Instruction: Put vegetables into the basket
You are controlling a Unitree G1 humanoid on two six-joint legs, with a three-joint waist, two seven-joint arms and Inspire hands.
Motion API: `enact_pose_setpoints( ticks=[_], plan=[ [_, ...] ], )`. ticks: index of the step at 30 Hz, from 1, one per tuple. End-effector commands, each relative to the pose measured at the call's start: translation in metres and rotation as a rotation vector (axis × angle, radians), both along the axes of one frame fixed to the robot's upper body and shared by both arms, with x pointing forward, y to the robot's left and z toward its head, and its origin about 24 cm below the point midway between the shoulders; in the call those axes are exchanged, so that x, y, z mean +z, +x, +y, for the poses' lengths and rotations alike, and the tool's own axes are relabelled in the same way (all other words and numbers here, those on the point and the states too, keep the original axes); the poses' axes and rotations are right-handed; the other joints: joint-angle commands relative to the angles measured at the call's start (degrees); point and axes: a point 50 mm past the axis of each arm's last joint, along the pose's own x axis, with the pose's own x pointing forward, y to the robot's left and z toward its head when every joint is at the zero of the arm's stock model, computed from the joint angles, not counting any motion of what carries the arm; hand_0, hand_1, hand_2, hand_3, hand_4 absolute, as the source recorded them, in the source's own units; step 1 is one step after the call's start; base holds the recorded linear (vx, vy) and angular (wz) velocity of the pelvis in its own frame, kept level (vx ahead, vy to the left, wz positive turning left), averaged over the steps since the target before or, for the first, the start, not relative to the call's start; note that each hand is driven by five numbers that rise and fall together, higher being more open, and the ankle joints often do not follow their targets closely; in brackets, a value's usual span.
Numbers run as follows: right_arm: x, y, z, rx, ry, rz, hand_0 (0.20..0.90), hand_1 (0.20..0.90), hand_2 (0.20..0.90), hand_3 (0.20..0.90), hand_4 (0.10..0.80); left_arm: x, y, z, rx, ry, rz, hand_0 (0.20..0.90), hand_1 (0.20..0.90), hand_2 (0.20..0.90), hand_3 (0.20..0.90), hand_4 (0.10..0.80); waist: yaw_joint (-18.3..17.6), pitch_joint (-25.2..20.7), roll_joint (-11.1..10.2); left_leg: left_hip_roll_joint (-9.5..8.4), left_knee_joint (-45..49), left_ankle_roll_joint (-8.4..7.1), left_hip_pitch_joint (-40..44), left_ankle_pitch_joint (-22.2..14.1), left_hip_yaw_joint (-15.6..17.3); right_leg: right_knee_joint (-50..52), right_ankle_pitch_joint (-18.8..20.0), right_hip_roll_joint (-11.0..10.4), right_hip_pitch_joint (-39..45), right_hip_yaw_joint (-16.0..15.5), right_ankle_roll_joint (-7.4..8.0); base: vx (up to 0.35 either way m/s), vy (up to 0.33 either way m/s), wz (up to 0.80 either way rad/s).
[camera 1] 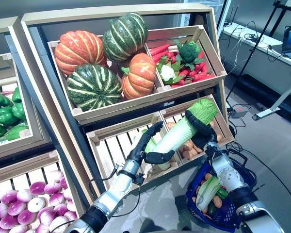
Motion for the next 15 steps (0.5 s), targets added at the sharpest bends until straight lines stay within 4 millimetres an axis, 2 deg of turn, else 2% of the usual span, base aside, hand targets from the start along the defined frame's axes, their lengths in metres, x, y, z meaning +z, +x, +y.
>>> enact_pose_setpoints(
  ticks=[1,4,5,7,8,10,12,15],
  plan=[
    [0.054,0.016,-0.06,-0.269,-0.058,-0.243,0.3,0.3,0.3,0.3,0.4,-0.003,0.017,0.069,0.367,0.072,-0.01,0.9,0.9,0.9,0.9,0.8,-0.6,-3.0,-1.5,-0.33,0.1,0.62,-1.4,-2.6,-0.8,0.1,-0.7,-1.6,1.1,0.5,-0.26,0.0,0.0,0.0],
    [0.048,0.012,-0.074,-0.319,-0.093,-0.219,0.3,0.3,0.3,0.3,0.4,-0.025,0.005,0.086,0.459,0.095,0.1,0.9,0.9,0.9,0.9,0.8,-0.6,-3.1,-1.5,-0.24,0.1,0.59,-1.3,-2.6,-0.8,0.1,-0.8,-1.5,1.2,0.4,-0.31,0.0,0.0,0.0],
    [0.048,0.011,-0.075,-0.322,-0.094,-0.218,0.3,0.3,0.3,0.3,0.4,-0.026,0.005,0.087,0.463,0.099,0.105,0.9,0.9,0.9,0.9,0.8,-0.6,-3.1,-1.5,-0.23,0.1,0.59,-1.3,-2.6,-0.8,0.1,-0.8,-1.5,1.2,0.4,-0.31,0.007,-0.037,-0.01],
    [0.047,0.008,-0.086,-0.385,-0.112,-0.202,0.3,0.3,0.3,0.3,0.4,-0.045,-0.007,0.101,0.503,0.047,0.224,0.9,0.9,0.9,0.9,0.8,-0.8,-3.2,-1.4,-0.09,0.1,0.56,-1.2,-2.5,-0.6,0.1,-0.9,-1.3,1.2,0.5,-0.46,0.004,-0.058,-0.03],
    [0.048,0.007,-0.091,-0.423,-0.111,-0.204,0.3,0.3,0.3,0.3,0.4,-0.05,-0.009,0.1,0.435,-0.055,0.289,0.9,0.9,0.9,0.9,0.8,-0.9,-3.1,-1.4,-0.02,0.1,0.53,-1.2,-2.4,-0.5,0.1,-0.9,-1.3,1.2,0.6,-0.49,-0.021,-0.067,-0.09],
    [0.048,0.001,-0.103,-0.481,-0.114,-0.209,0.3,0.3,0.3,0.3,0.4,-0.055,-0.016,0.085,0.175,-0.369,0.447,0.9,0.9,0.9,0.9,0.8,-1.0,-2.8,-1.0,0.17,0.1,0.55,-1.2,-2.3,-0.3,0.2,-0.9,-1.1,0.9,0.8,-0.66,-0.035,-0.055,-0.13],
    [0.046,-0.003,-0.111,-0.503,-0.13,-0.214,0.3,0.3,0.3,0.3,0.4,-0.058,-0.028,0.073,0.0,-0.538,0.511,0.9,0.9,0.9,0.9,0.8,-1.1,-2.6,-0.4,0.41,0.1,0.53,-1.0,-2.3,0.2,0.1,-0.9,-0.9,0.8,1.0,-0.76,-0.012,-0.017,-0.04],
    [0.046,0.0,-0.114,-0.503,-0.163,-0.204,0.3,0.3,0.3,0.3,0.4,-0.058,-0.039,0.069,-0.163,-0.746,0.535,0.9,0.9,0.9,0.9,0.8,-1.1,-2.4,0.6,0.89,0.1,0.35,-0.4,-2.1,1.0,0.1,-1.0,-0.4,0.9,1.3,-0.99,0.008,-0.029,-0.05]
  ],
)
